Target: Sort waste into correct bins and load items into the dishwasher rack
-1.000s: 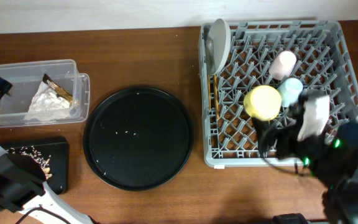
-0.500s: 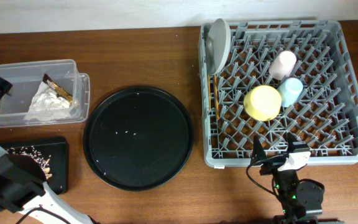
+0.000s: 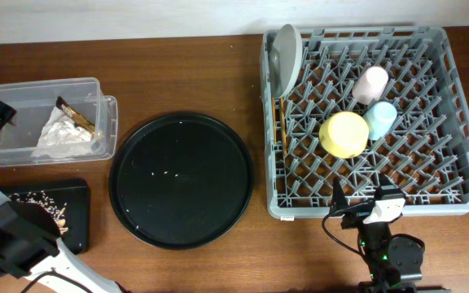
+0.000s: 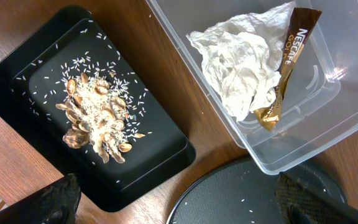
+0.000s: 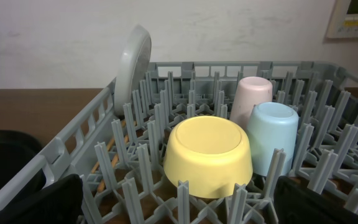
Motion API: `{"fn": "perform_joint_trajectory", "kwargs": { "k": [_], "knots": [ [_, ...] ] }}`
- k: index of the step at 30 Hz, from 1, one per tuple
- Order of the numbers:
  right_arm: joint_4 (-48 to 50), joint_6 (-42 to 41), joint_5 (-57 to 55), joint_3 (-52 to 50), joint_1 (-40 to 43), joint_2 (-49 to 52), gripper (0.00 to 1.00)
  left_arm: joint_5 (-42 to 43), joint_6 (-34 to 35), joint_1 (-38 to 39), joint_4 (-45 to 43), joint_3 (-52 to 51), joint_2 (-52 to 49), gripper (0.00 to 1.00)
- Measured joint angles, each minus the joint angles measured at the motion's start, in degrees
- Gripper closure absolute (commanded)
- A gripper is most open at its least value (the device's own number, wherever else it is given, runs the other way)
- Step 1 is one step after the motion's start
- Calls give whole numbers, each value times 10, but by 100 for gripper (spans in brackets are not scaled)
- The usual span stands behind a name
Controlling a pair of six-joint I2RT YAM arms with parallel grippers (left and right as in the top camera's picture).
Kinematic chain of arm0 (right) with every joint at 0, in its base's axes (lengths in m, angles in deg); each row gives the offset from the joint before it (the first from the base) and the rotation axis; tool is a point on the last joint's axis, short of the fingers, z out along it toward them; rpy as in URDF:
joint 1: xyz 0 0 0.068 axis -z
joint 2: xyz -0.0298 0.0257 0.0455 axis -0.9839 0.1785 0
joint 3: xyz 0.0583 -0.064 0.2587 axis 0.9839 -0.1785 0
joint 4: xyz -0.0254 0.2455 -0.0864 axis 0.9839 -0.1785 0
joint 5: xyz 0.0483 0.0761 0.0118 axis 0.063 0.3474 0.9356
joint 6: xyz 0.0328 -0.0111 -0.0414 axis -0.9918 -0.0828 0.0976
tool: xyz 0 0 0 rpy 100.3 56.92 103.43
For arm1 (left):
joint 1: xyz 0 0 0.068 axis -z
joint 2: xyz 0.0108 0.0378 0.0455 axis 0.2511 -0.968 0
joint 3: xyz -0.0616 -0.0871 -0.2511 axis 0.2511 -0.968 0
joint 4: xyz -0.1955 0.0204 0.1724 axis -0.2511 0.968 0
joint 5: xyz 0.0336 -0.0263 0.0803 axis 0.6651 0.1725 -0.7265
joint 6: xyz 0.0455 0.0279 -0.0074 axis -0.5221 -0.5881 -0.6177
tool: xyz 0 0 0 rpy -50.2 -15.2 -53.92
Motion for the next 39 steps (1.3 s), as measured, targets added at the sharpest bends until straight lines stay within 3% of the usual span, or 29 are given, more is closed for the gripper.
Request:
{"fn": "perform_joint_trajectory", "kwargs": {
  "k": [10,14,17,18,22,23,26,29,32,34,36,39],
  "knots": [
    [0,3,0,0,0,0,2,-5,0,0,0,0,10,1],
    [1,5,0,0,0,0,2,57,-58,31,-2,-14,156,1],
    [1,6,0,0,0,-1,2,2,-87,165,3,-136,278,1],
    [1,5,0,0,0,-1,2,-21,-90,181,-26,-178,312,0],
    [1,6,-2,-1,0,-1,2,-88,-95,238,-196,-530,579,1],
    [2,6,-2,-1,0,-1,2,-94,-95,249,-225,-578,617,1],
    [1,7,-4,-1,0,-1,2,-103,-97,342,-481,-799,756,1],
    [1,7,-4,-1,0,-2,2,-101,-99,386,-600,-1004,876,1],
    [2,7,-4,-1,0,-2,2,-101,-99,393,-687,-1143,1024,1],
    [1,7,-4,-1,0,-2,1,-98,-99,393,-854,-1242,1091,1],
    [2,8,-4,-2,0,-2,2,-84,-99,394,-957,-1334,1136,1],
    [2,7,-4,-2,0,-2,2,-83,-137,394,-929,-1348,1178,1]
  ]
}}
